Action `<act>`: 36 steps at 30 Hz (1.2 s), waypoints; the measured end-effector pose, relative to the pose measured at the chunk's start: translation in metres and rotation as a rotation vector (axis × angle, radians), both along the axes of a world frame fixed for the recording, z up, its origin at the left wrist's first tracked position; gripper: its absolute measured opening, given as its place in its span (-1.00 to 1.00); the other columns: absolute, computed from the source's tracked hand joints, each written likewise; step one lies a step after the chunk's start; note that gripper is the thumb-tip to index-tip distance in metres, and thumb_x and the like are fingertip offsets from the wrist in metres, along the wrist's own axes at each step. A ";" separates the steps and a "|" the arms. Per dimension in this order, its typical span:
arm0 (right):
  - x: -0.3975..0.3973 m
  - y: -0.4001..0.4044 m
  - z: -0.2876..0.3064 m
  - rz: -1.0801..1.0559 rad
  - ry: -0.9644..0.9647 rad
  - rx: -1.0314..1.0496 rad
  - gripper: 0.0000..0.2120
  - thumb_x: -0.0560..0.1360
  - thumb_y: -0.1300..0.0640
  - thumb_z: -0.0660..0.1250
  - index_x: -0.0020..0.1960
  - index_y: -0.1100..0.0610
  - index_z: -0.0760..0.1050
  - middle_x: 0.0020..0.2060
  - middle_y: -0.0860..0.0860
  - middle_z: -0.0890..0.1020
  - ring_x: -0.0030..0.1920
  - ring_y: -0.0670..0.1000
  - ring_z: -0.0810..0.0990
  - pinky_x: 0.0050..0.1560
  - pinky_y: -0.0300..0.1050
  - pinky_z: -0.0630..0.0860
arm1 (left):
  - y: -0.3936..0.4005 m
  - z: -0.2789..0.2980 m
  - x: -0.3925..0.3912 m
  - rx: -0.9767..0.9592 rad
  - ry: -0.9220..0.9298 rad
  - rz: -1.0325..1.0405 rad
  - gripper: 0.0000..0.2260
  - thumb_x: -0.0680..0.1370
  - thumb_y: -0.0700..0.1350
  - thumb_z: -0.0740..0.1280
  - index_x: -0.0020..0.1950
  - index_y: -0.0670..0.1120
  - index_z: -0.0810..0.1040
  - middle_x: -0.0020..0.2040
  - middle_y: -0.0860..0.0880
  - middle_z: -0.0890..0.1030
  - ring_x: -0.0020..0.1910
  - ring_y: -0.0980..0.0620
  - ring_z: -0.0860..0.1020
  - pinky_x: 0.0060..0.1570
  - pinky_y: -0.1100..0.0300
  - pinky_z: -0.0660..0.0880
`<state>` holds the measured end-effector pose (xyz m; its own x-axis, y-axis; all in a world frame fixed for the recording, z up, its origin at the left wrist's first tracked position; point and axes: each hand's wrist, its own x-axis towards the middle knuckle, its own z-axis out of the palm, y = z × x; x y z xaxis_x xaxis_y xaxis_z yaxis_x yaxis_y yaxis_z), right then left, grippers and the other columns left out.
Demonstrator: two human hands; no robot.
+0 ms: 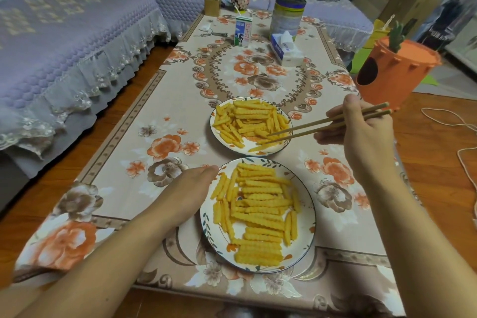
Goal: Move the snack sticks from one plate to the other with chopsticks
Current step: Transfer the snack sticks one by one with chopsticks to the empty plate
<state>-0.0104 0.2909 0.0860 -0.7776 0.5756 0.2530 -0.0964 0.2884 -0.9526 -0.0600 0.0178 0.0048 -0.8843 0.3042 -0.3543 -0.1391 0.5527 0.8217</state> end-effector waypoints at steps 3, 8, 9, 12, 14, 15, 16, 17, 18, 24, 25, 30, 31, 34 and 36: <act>-0.002 0.005 -0.001 0.011 -0.054 0.016 -0.59 0.73 0.02 0.16 -0.11 0.25 0.59 -0.30 0.30 0.64 -0.35 0.25 0.70 -0.23 0.20 0.70 | -0.001 -0.002 0.000 0.001 -0.008 -0.007 -0.59 0.68 0.19 0.10 -0.11 0.02 0.63 -0.14 0.07 0.68 0.00 0.05 0.63 0.22 -0.06 0.54; -0.006 0.001 -0.014 0.025 -0.112 0.035 -0.59 0.72 0.01 0.18 -0.01 0.33 0.60 -0.28 0.29 0.67 -0.31 0.23 0.72 -0.16 0.21 0.70 | -0.001 -0.004 -0.002 -0.005 -0.005 -0.001 -0.61 0.66 0.23 0.10 -0.21 0.18 0.61 -0.20 0.13 0.68 -0.02 0.04 0.65 0.19 -0.02 0.55; -0.006 -0.001 -0.015 0.033 -0.111 0.034 -0.59 0.72 0.01 0.18 -0.02 0.32 0.60 -0.29 0.28 0.67 -0.31 0.22 0.72 -0.17 0.18 0.71 | -0.001 -0.004 -0.001 -0.004 -0.001 -0.004 -0.60 0.67 0.22 0.09 -0.21 0.18 0.61 -0.22 0.14 0.67 -0.04 0.05 0.65 0.18 -0.02 0.55; -0.008 -0.005 -0.016 0.074 -0.121 0.035 -0.59 0.71 -0.01 0.18 -0.01 0.31 0.59 -0.24 0.29 0.67 -0.28 0.23 0.72 -0.20 0.11 0.71 | -0.001 -0.003 -0.001 -0.008 0.003 -0.012 -0.59 0.67 0.22 0.09 -0.21 0.14 0.60 -0.22 0.14 0.67 -0.07 0.05 0.65 0.17 -0.03 0.55; -0.009 -0.007 -0.017 0.100 -0.136 0.024 -0.58 0.71 -0.02 0.16 0.01 0.31 0.57 -0.19 0.31 0.67 -0.24 0.24 0.72 -0.21 0.09 0.70 | -0.001 -0.002 -0.001 -0.004 -0.003 -0.007 -0.60 0.67 0.22 0.09 -0.19 0.16 0.61 -0.21 0.15 0.68 -0.06 0.06 0.66 0.17 -0.03 0.56; -0.008 -0.008 -0.017 0.104 -0.138 0.008 -0.57 0.71 -0.03 0.15 0.02 0.32 0.57 -0.18 0.31 0.67 -0.23 0.25 0.72 -0.21 0.08 0.71 | -0.001 -0.002 -0.001 0.000 -0.007 -0.004 -0.61 0.67 0.22 0.10 -0.17 0.16 0.62 -0.20 0.15 0.68 -0.05 0.06 0.66 0.18 -0.03 0.56; -0.007 -0.010 -0.015 0.100 -0.132 -0.010 -0.56 0.72 -0.03 0.14 0.02 0.33 0.56 -0.18 0.30 0.67 -0.23 0.25 0.72 -0.20 0.09 0.71 | -0.001 -0.002 -0.001 0.003 -0.012 -0.004 -0.62 0.66 0.23 0.10 -0.16 0.16 0.63 -0.18 0.14 0.69 -0.03 0.06 0.66 0.19 -0.03 0.55; -0.006 -0.010 -0.013 0.090 -0.117 -0.026 -0.55 0.72 -0.03 0.13 0.01 0.34 0.55 -0.21 0.29 0.67 -0.24 0.26 0.72 -0.20 0.11 0.71 | -0.002 -0.002 -0.001 0.006 -0.015 -0.005 -0.62 0.66 0.24 0.10 -0.14 0.16 0.63 -0.17 0.13 0.69 -0.03 0.05 0.66 0.20 -0.05 0.55; -0.004 -0.011 -0.009 0.079 -0.095 -0.044 -0.54 0.73 -0.03 0.12 -0.01 0.35 0.55 -0.25 0.27 0.66 -0.26 0.26 0.71 -0.20 0.13 0.71 | -0.002 -0.002 -0.001 0.009 -0.020 -0.006 -0.61 0.65 0.25 0.10 -0.13 0.15 0.63 -0.17 0.10 0.70 -0.03 0.04 0.66 0.20 -0.07 0.55; 0.023 -0.007 0.046 0.135 -0.164 -0.170 -0.53 0.70 -0.09 0.12 -0.12 0.27 0.50 -0.42 0.16 0.66 -0.37 0.19 0.69 -0.28 0.02 0.71 | -0.004 -0.002 -0.001 0.042 -0.044 -0.005 -0.52 0.57 0.33 0.10 -0.07 -0.03 0.59 -0.15 -0.08 0.70 -0.06 -0.08 0.69 0.19 -0.19 0.56; 0.028 -0.006 0.053 0.142 -0.192 -0.171 -0.53 0.70 -0.10 0.13 -0.12 0.27 0.50 -0.43 0.15 0.65 -0.38 0.18 0.69 -0.29 0.01 0.71 | -0.004 -0.003 -0.002 0.040 -0.037 0.000 -0.54 0.58 0.31 0.10 -0.08 -0.01 0.59 -0.16 -0.07 0.70 -0.07 -0.07 0.69 0.18 -0.18 0.57; 0.033 -0.006 0.059 0.047 -0.189 -0.078 -0.54 0.71 -0.09 0.14 -0.10 0.26 0.54 -0.41 0.12 0.67 -0.36 0.20 0.71 -0.29 0.03 0.72 | -0.001 -0.004 -0.002 0.021 -0.037 0.006 -0.54 0.64 0.26 0.10 -0.10 -0.03 0.62 -0.19 -0.01 0.71 -0.09 -0.01 0.68 0.19 -0.12 0.57; 0.030 -0.006 0.055 0.010 -0.175 -0.047 -0.54 0.71 -0.08 0.14 -0.09 0.28 0.55 -0.38 0.15 0.67 -0.35 0.20 0.71 -0.28 0.06 0.72 | -0.001 -0.003 -0.002 0.020 -0.038 0.008 -0.55 0.65 0.25 0.10 -0.10 -0.03 0.62 -0.20 0.00 0.71 -0.09 0.00 0.68 0.19 -0.12 0.56; 0.022 -0.010 0.042 -0.056 -0.119 -0.045 -0.54 0.71 -0.05 0.17 -0.09 0.32 0.55 -0.32 0.25 0.67 -0.36 0.21 0.71 -0.28 0.12 0.71 | -0.001 -0.004 -0.002 0.019 -0.034 0.003 -0.55 0.64 0.26 0.10 -0.12 0.00 0.62 -0.21 0.00 0.70 -0.09 -0.01 0.68 0.19 -0.13 0.56; 0.018 -0.020 0.033 -0.060 -0.097 -0.039 -0.55 0.71 -0.03 0.19 -0.10 0.34 0.55 -0.34 0.25 0.67 -0.38 0.20 0.71 -0.32 0.10 0.71 | -0.003 -0.004 -0.002 0.020 -0.034 -0.010 -0.53 0.60 0.31 0.09 -0.14 0.01 0.60 -0.18 -0.08 0.69 -0.08 -0.07 0.69 0.18 -0.17 0.56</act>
<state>0.0080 0.2712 0.1190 -0.7610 0.6300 0.1551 0.0130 0.2538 -0.9672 -0.0617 0.0151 0.0009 -0.8687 0.3201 -0.3781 -0.1621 0.5374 0.8276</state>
